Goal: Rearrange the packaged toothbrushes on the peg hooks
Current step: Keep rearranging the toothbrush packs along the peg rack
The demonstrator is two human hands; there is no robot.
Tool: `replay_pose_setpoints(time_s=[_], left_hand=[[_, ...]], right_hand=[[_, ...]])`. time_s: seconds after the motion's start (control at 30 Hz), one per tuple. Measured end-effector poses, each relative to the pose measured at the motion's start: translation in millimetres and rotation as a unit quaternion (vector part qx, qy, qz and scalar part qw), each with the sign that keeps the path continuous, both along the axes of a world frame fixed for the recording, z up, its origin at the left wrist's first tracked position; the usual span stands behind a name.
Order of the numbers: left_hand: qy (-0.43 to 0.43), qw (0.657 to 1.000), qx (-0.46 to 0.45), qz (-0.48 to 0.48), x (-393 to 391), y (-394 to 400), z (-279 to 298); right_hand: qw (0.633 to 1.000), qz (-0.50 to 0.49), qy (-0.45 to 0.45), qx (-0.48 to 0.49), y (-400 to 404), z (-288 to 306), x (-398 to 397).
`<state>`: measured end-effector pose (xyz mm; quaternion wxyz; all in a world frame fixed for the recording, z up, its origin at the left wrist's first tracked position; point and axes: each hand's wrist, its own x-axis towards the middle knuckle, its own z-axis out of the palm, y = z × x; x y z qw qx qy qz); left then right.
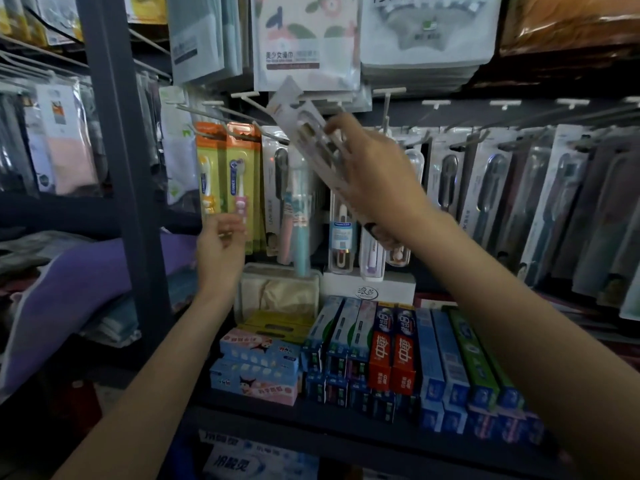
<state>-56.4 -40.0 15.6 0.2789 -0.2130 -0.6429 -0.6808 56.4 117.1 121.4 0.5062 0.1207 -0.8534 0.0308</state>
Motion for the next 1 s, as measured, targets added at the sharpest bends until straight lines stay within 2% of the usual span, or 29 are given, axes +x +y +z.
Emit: replay_pose_setpoints(time_s=[0.1,0.2,0.3,0.4,0.57,0.7,0.83,0.9,1.0], left_hand=[[0.028,0.999,-0.027,-0.010,11.2,21.3,5.3],[0.072,0.994,-0.069,-0.033,24.9,52.8,12.8],[0.111,0.986,-0.106,-0.069,39.1,87.3,18.8],[0.161,0.972,-0.166,-0.036,46.7,119.6,19.2],[0.120,0.975,-0.183,-0.043,40.9,150.0,17.3],[0.108,0.978,-0.174,-0.043,34.8,160.2,13.8],[0.110,0.972,-0.207,-0.006,32.1,167.0,2.6],[0.118,0.971,-0.207,-0.006,29.0,167.4,-2.0],[0.125,0.970,-0.208,0.007,24.1,164.4,-7.2]], right_hand=[[0.994,0.037,-0.067,-0.083,43.8,-28.4,26.4],[0.975,0.018,-0.105,-0.194,91.6,-58.9,44.4],[0.943,-0.011,-0.096,-0.320,135.2,-75.9,53.9],[0.903,-0.029,-0.066,-0.423,161.6,-78.2,57.0],[0.880,-0.033,-0.027,-0.474,170.5,-58.5,44.0],[0.878,-0.043,0.005,-0.478,172.6,-41.6,29.5],[0.835,-0.037,0.052,-0.546,174.9,-42.4,14.6],[0.818,-0.026,0.039,-0.573,177.5,-46.5,9.4],[0.807,-0.013,-0.030,-0.590,179.0,-55.8,11.9]])
